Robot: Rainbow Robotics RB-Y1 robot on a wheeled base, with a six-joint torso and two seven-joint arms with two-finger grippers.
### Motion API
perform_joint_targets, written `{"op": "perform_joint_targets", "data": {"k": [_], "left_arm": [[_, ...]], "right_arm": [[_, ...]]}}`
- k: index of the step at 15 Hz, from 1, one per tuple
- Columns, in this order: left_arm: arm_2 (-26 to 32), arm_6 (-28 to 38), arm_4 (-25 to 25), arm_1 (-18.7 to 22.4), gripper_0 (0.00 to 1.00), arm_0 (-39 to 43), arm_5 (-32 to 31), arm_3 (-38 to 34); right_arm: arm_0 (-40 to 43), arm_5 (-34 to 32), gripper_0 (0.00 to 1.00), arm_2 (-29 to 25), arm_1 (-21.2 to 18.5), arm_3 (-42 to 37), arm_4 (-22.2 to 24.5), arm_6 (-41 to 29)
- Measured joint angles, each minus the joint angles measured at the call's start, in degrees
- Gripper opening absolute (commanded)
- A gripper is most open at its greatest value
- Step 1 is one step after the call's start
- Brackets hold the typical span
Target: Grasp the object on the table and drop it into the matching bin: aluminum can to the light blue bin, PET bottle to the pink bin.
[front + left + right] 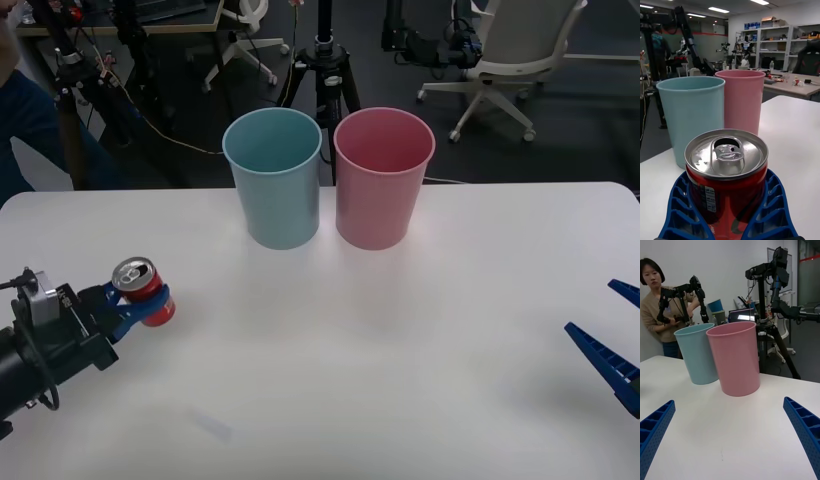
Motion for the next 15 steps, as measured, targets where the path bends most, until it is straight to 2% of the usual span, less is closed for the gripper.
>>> {"op": "perform_joint_targets", "data": {"k": [4,6,11,15], "left_arm": [[0.00,2.81,0.92,4.03,0.00,0.05,2.41,-5.80],[-0.01,7.09,1.02,6.43,0.00,0.09,4.62,-9.27],[0.01,17.71,1.55,16.83,0.00,-1.04,15.77,-19.51],[-0.06,27.15,1.64,21.34,0.00,-7.97,17.91,-20.53]], "right_arm": [[0.00,0.00,1.00,0.00,0.00,0.00,0.00,0.00],[0.00,0.00,1.00,0.00,0.00,0.00,0.00,0.00],[0.00,0.00,1.00,0.00,0.00,0.00,0.00,0.00],[0.00,0.00,1.00,0.00,0.00,0.00,0.00,0.00]]}}
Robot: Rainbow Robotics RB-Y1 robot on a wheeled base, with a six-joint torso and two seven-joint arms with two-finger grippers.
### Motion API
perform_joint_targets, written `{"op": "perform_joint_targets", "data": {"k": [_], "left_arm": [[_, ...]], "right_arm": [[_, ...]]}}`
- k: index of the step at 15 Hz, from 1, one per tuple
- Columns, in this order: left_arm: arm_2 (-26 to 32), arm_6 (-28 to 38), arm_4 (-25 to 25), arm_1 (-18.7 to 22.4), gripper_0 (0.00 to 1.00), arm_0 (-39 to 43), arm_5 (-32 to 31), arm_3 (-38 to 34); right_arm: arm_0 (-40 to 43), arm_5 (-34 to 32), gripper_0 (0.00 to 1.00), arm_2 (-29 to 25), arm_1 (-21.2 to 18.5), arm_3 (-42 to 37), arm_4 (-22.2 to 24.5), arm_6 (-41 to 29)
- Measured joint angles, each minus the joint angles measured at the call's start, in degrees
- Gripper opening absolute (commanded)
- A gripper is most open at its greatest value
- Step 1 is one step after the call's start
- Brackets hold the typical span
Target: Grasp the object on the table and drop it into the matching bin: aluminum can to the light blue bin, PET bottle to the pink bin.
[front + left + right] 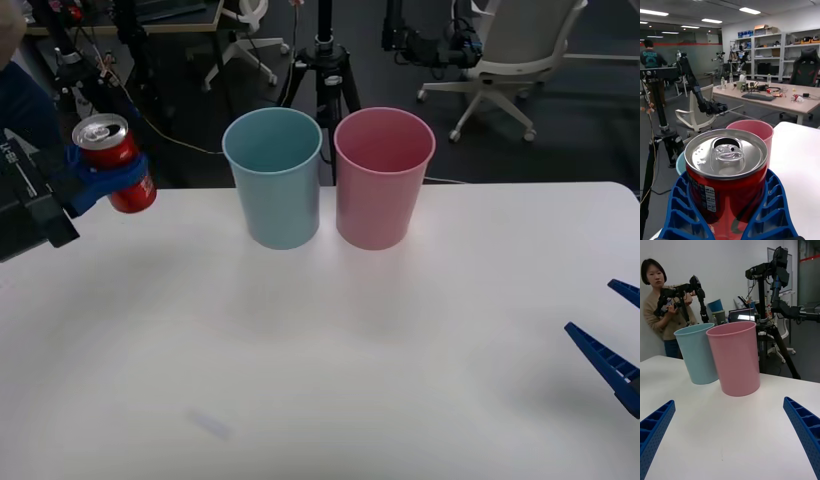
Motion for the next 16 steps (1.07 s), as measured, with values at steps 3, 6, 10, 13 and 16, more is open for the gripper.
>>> {"op": "perform_joint_targets", "data": {"k": [3,6,10,13,16], "left_arm": [[-2.62,3.82,-0.03,1.21,0.00,-7.79,0.21,4.14],[-8.81,4.03,0.01,1.64,0.00,-18.78,0.35,12.84],[-17.76,4.70,1.38,1.25,0.00,-29.17,3.88,20.41],[-24.99,5.20,2.05,-0.17,0.00,-35.51,8.36,24.41],[-27.00,5.41,-0.79,-6.01,0.00,-39.64,10.78,28.82]], "right_arm": [[0.00,0.00,1.00,0.00,0.00,-0.01,0.00,0.00],[0.00,0.00,1.00,0.00,0.00,0.00,0.00,0.00],[0.00,0.00,1.00,0.00,0.00,0.00,0.00,0.00],[0.00,0.00,1.00,0.00,0.00,0.00,0.00,0.00],[0.00,0.00,1.00,0.00,0.00,0.00,0.00,0.00]]}}
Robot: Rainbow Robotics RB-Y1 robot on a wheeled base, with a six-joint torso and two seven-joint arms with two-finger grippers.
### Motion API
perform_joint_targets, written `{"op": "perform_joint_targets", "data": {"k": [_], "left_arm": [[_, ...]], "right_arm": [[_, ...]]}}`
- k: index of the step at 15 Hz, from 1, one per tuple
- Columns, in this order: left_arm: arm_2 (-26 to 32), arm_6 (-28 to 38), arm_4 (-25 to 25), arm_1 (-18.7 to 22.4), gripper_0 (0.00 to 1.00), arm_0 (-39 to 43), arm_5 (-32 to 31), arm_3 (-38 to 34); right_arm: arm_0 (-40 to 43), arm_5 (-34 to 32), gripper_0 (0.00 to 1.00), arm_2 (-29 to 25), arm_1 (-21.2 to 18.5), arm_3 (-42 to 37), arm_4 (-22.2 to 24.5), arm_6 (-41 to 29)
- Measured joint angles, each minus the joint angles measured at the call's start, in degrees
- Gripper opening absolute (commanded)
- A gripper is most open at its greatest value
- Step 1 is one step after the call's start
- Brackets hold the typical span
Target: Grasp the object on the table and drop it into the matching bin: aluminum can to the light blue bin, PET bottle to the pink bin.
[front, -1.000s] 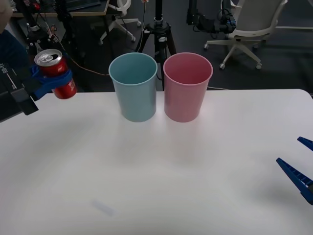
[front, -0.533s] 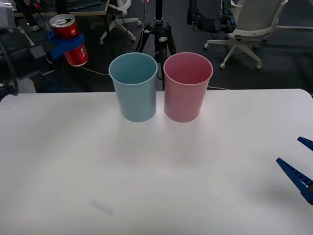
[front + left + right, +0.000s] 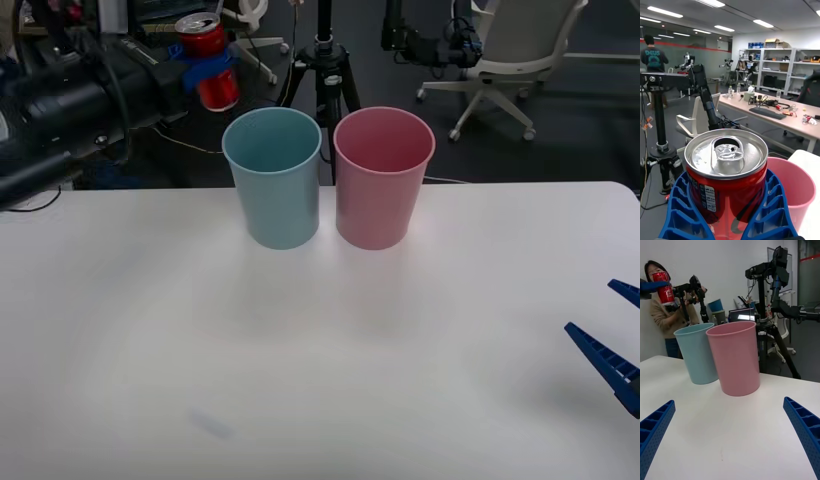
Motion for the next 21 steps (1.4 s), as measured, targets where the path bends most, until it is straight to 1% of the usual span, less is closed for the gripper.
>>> {"op": "perform_joint_targets", "data": {"k": [2,4,7,9,12,15,19,21], "left_arm": [[-0.02,0.12,-3.24,-3.75,0.00,-1.60,0.33,2.80],[-0.02,0.41,-6.42,-6.46,0.00,-1.98,1.98,3.50],[0.01,1.05,-10.92,-9.35,0.00,-2.00,3.07,4.04],[0.04,1.40,-13.05,-10.60,0.00,-2.00,3.23,4.15],[0.05,1.50,-15.01,-11.42,0.00,-2.11,3.45,5.24],[0.04,1.43,-15.45,-11.90,0.00,-2.91,3.79,6.95],[0.05,0.74,-15.46,-14.16,0.00,-6.14,3.97,13.21],[0.06,0.72,-15.49,-14.62,0.00,-6.80,4.21,14.33]], "right_arm": [[0.00,0.00,1.00,0.00,0.00,0.00,0.00,0.00],[0.00,0.00,1.00,0.00,0.00,0.00,0.00,0.00],[0.00,0.00,1.00,0.00,0.00,0.00,0.00,0.00],[0.00,0.00,1.00,0.00,0.00,0.00,0.00,0.00],[0.00,0.00,1.00,0.00,0.00,0.00,0.00,0.00],[0.00,0.00,1.00,0.00,0.00,0.00,0.00,0.00],[0.00,0.00,1.00,0.00,0.00,0.00,0.00,0.00],[0.00,0.00,1.00,0.00,0.00,0.00,0.00,0.00]]}}
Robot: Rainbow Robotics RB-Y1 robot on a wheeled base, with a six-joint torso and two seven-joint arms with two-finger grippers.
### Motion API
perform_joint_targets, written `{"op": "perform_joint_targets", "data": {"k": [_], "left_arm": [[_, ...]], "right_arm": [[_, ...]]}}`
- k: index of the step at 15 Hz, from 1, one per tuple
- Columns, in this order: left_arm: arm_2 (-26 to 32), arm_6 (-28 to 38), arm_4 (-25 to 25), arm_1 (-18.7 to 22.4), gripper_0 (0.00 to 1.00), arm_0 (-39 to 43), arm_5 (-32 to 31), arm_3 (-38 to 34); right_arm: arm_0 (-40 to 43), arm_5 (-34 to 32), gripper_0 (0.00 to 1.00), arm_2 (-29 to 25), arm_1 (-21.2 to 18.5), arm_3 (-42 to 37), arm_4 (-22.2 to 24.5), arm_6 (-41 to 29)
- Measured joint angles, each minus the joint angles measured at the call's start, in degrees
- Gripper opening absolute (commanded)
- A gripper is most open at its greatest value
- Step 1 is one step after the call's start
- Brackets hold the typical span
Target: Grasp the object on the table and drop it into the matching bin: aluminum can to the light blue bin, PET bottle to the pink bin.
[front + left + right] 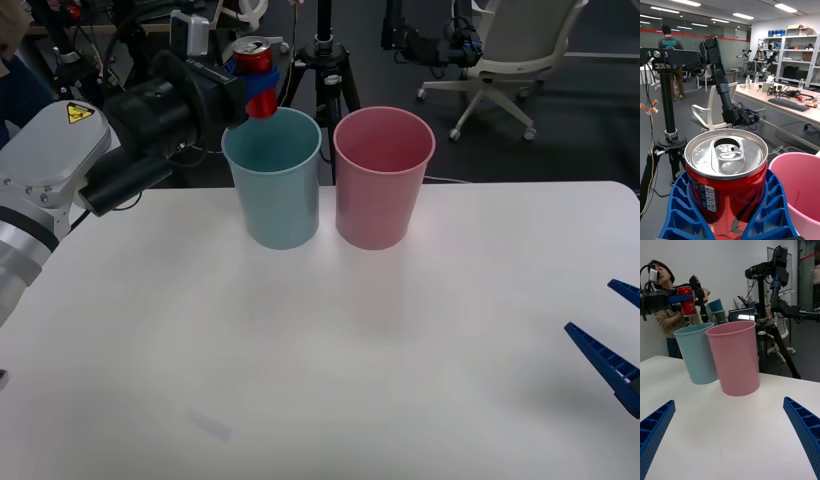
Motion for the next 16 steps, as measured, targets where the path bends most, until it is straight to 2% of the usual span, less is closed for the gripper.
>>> {"op": "perform_joint_targets", "data": {"k": [1,2,3,4,16], "left_arm": [[0.00,0.12,-0.10,0.02,0.00,-0.02,0.09,0.06],[0.00,0.25,-0.25,0.02,0.11,-0.03,0.15,0.06],[0.00,0.39,-0.27,0.02,0.48,-0.02,0.16,0.10],[0.00,0.42,-0.20,0.02,1.00,0.01,0.28,0.11],[-0.06,-0.07,1.08,-0.01,1.00,-0.08,2.12,0.03]], "right_arm": [[0.00,0.00,1.00,0.00,0.00,0.00,0.00,0.00],[0.00,0.00,1.00,0.00,0.00,0.00,0.00,0.00],[0.00,0.00,1.00,0.00,0.00,0.00,0.00,0.00],[0.00,0.00,1.00,0.00,0.00,0.00,0.00,0.00],[0.00,0.00,1.00,0.00,0.00,0.00,0.00,0.00]]}}
